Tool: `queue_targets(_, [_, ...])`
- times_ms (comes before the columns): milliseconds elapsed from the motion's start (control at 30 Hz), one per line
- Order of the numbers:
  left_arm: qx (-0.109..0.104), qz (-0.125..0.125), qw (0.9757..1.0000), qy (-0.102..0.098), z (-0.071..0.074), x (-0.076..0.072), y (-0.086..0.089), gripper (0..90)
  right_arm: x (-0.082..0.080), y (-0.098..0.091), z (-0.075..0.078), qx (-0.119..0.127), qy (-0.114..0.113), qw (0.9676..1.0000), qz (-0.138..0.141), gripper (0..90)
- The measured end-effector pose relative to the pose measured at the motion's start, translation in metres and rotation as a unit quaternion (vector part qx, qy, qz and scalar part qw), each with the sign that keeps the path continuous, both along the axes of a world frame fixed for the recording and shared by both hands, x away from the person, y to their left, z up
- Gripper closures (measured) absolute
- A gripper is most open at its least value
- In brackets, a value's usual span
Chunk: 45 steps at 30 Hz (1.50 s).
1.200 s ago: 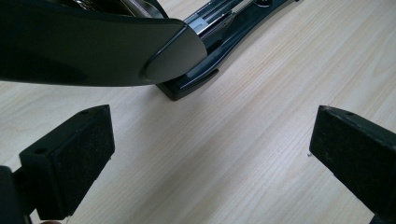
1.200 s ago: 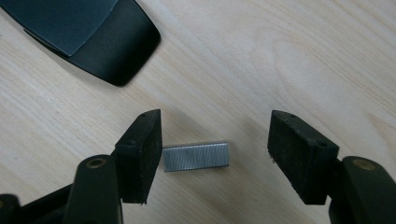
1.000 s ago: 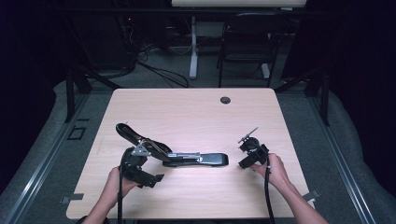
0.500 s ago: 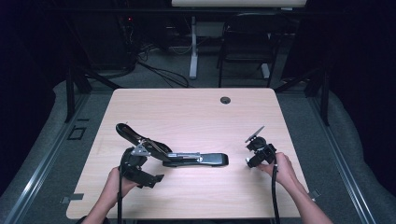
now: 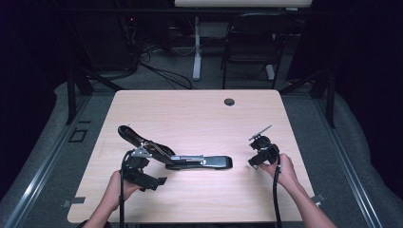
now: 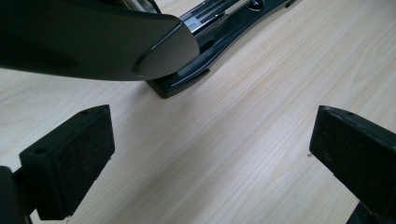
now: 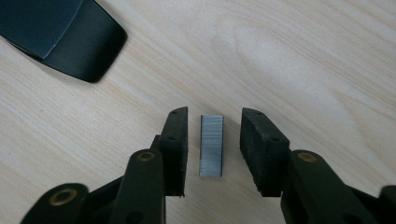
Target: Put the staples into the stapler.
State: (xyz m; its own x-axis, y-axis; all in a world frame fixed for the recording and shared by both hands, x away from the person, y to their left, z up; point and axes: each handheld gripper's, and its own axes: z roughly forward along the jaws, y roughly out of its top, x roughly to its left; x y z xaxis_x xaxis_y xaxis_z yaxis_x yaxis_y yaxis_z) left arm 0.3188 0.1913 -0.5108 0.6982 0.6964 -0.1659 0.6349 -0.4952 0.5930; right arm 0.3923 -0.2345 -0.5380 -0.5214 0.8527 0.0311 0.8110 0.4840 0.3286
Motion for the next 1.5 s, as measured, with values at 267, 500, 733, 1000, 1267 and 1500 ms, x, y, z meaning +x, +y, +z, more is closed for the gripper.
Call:
queue_targets(267, [-0.006, 0.03, 0.9995, -0.003, 0.006, -0.002, 0.008, 1.4, 0.001, 0.001, -0.006, -0.001, 0.008, 0.9999, 0.011, 77.4])
queue_targets(500, [0.005, 0.104, 0.9939, -0.034, 0.018, -0.004, 0.017, 0.5, -0.001, 0.001, -0.002, -0.001, -0.003, 0.9999, 0.015, 78.2])
queue_targets(733, [-0.025, 0.182, 0.978, -0.099, 0.032, -0.006, 0.031, 2.1, -0.003, 0.002, 0.003, 0.004, -0.012, 0.9997, 0.022, 78.1])
queue_targets(1000, [-0.079, 0.234, 0.9558, -0.159, 0.044, 0.002, 0.045, 15.8, -0.004, 0.004, 0.006, 0.0, -0.022, 0.9992, 0.033, 78.1])
queue_targets(1267, [-0.108, 0.241, 0.9473, -0.182, 0.042, 0.007, 0.042, 32.8, -0.006, 0.006, 0.007, 0.014, -0.031, 0.9987, 0.038, 78.1])
queue_targets(1500, [-0.111, 0.24, 0.9441, -0.197, 0.041, 0.005, 0.042, 55.5, -0.008, 0.009, 0.011, 0.015, -0.044, 0.9974, 0.055, 78.1])
